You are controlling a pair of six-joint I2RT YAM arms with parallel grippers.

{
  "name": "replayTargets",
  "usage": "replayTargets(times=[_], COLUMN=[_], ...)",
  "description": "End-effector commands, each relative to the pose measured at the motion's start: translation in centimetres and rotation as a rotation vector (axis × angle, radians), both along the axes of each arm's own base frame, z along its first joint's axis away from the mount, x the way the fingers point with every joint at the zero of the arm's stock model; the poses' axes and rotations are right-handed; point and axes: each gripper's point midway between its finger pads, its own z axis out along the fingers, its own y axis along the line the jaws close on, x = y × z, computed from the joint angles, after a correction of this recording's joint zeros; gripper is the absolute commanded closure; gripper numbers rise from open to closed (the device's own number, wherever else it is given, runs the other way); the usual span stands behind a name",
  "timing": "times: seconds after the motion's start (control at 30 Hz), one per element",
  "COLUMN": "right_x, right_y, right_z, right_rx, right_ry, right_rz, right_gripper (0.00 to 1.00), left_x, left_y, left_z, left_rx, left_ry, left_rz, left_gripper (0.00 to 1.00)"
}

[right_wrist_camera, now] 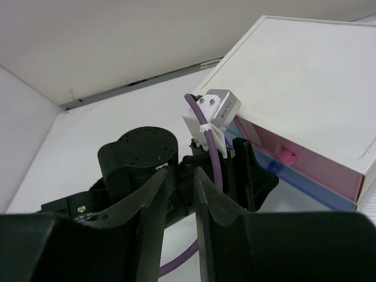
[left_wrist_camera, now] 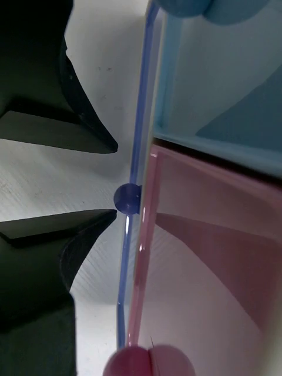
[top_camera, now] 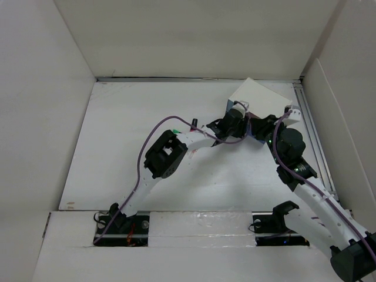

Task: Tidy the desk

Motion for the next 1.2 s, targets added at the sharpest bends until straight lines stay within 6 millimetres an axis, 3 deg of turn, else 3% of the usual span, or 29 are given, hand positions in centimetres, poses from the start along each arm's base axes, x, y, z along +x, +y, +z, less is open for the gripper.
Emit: replayTargets(times=[0.0, 0.6, 0.83, 1.17], right_x=[0.3, 0.3, 0.3, 0.4], right_y=[-0.2, 0.0, 0.1, 0.0], right_z=[0.9, 0.8, 0.8, 0.9], right_rx=[0.017, 0.014, 0.014, 0.014], right_ry=[-0.041, -0.042, -0.042, -0.043], right_rz=[-0.011, -0.003, 0.003, 0.000], right_gripper=[0.70, 0.70, 0.70, 0.70], left_x=[0.6, 0.6, 0.7, 0.9], left_y=[-0.6, -2.8, -3.1, -2.6], left_z=[2.7, 3.7, 3.6, 3.9], left_rx=[-0.038, -0.100, -0.108, -0.096], left_ry=[-0.047, -0.079, -0.084, -0.095], left_rz=[-0.010, -0.096, -0.095, -0.078], left_gripper=[0.61, 0.61, 0.66, 0.91])
